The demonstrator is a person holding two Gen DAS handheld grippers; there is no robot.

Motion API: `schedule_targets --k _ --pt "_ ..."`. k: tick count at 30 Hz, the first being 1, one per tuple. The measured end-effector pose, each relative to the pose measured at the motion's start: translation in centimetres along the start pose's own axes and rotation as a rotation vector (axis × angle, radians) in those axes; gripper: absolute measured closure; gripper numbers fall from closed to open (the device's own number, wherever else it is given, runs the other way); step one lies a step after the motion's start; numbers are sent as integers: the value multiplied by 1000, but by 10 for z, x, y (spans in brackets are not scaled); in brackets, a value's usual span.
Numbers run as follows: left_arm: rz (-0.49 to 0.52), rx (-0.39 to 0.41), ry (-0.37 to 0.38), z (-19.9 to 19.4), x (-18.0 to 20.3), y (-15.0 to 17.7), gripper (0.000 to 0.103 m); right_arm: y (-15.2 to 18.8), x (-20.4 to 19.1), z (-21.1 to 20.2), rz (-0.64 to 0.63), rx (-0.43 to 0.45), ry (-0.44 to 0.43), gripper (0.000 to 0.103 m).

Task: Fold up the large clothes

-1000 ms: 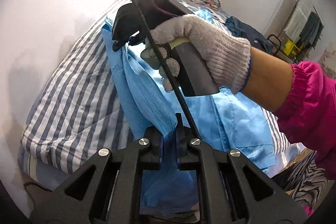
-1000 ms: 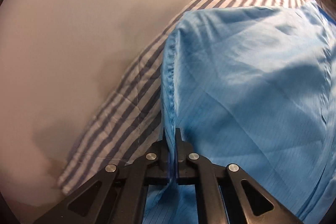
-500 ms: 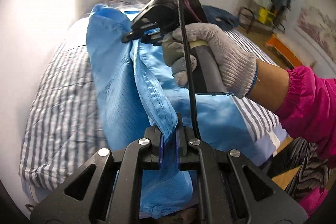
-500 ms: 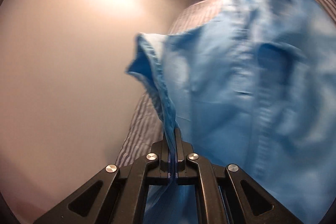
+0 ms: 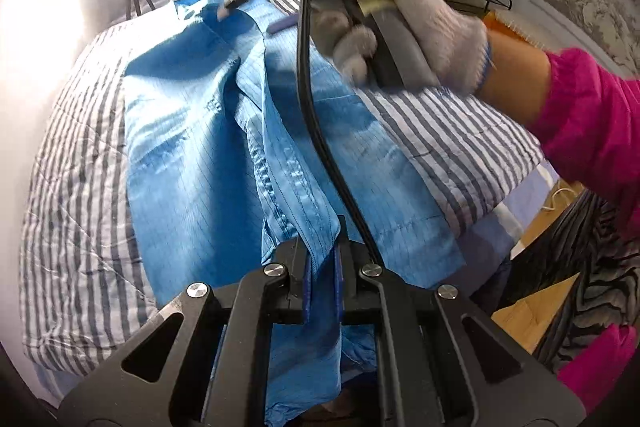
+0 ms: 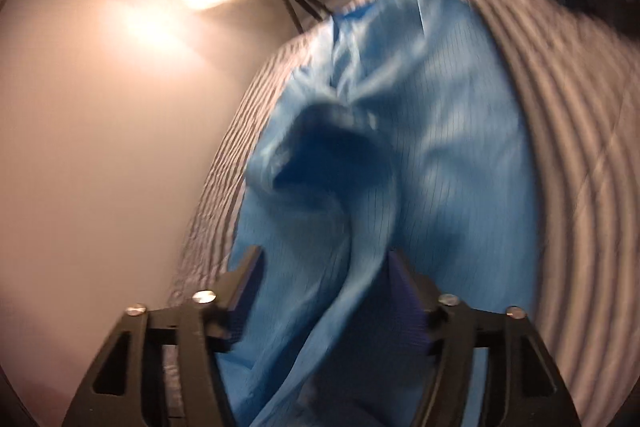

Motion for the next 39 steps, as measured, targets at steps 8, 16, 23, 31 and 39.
schedule_targets --k 8,16,23,31,39 --pt "-11 -20 26 5 -1 2 97 -71 -11 20 -94 13 126 26" --pt "-12 -21 48 1 -5 0 97 -93 -39 101 -159 -199 100 97" --pt "-6 -47 76 13 1 -4 97 -123 -22 80 -194 -18 164 101" --pt "-21 -80 127 22 7 -2 97 -108 -7 93 -178 -76 162 68" --pt "45 -25 165 -10 20 13 78 -97 3 -55 -94 88 -17 60"
Point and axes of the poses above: each gripper's, at about its wrist camera, not at the fingertips, and z roughly the way its jaws point, x to its right, y to its underside, the point moved 2 cm from there along z, roughly the way its jaws point, and after that the axes turned 9 degrees about y, right-handed, at the moved point
